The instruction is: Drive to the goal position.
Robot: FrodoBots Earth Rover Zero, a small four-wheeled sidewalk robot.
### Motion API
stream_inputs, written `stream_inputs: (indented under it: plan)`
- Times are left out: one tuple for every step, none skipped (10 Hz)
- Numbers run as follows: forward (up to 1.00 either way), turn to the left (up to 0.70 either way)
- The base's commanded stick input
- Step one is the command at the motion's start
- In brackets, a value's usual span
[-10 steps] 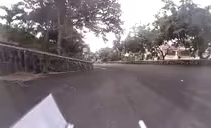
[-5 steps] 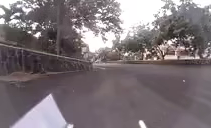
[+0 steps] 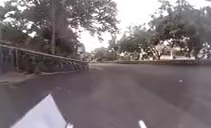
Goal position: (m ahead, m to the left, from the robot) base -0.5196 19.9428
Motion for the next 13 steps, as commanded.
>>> stream_inputs:
  plan:
    - [0.20,0.00]
    - [0.20,0.00]
    - [0.20,0.00]
    - [0.20,0.00]
    - [0.20,0.00]
    - [0.20,0.00]
    - [0.20,0.00]
    - [0.20,0.00]
    - [0.20,0.00]
    - [0.20,0.00]
    - [0.20,0.00]
    - [0.20,0.00]
    - [0.20,0.00]
